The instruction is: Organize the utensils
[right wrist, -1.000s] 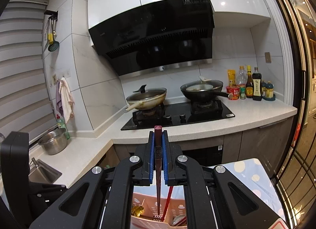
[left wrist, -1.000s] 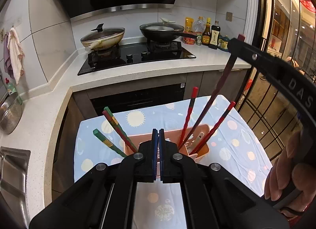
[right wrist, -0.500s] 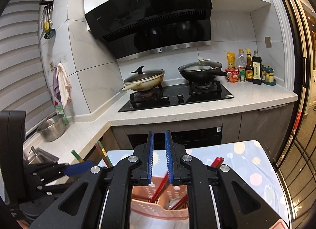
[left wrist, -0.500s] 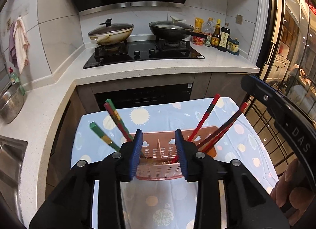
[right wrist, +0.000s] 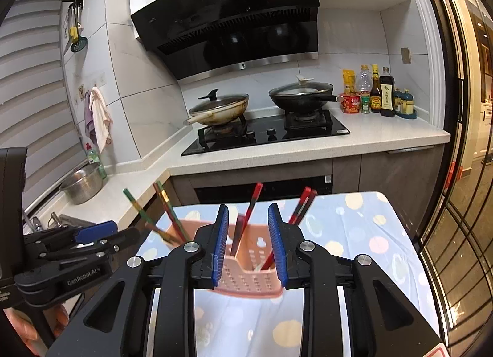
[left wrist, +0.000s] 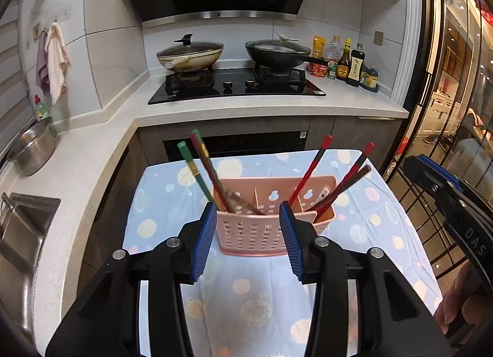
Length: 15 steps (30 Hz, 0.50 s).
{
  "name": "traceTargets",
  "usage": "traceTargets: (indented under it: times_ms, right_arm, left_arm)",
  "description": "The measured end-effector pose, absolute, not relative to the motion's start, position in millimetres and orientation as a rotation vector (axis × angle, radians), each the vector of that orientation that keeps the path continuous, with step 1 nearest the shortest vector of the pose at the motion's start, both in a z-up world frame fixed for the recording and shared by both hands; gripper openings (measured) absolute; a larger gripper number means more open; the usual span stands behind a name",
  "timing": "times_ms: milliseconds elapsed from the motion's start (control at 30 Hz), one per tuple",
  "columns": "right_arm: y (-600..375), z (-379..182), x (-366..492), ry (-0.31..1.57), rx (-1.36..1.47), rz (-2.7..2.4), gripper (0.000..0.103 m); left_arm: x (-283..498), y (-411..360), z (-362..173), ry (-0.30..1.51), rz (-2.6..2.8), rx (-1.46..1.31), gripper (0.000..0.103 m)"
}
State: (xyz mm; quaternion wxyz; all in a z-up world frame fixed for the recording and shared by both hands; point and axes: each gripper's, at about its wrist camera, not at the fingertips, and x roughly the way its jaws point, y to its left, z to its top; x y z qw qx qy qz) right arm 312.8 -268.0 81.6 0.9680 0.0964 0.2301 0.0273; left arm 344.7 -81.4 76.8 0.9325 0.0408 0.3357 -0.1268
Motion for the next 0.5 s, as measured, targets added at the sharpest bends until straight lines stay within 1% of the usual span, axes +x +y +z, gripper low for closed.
traceTargets:
  times_ms: [200,267,367,433,500]
  right_arm:
    - [-262.4,70.4,280.6,0.516,0.185,0.059,0.028]
    - [-259.4,67.5,269.1,0.528,0.176,0.056,0.033]
    - [-254.9,64.6,252.9,0.540,0.158,0.050,0.034]
    - [-253.1,63.0,243.9,0.552,0.150,0.048,0.034]
    - [-251.5,61.8,234.1,0.558,0.145,0.046,0.034]
  left_arm:
    - [313.0,-74.0,75.5,0.677,-0.216,0.080,0.045]
    - [302.0,-72.8,75.3,0.674,-0.214,0.076,0.046]
    - [287.5,-70.2,74.8,0.668,-0.207,0.072,0.047]
    - [277.8,-69.7,74.7,0.659,-0.193,0.078,0.058]
    - [268.2,-69.5,74.8,0.646,-0.183,0.083,0.060]
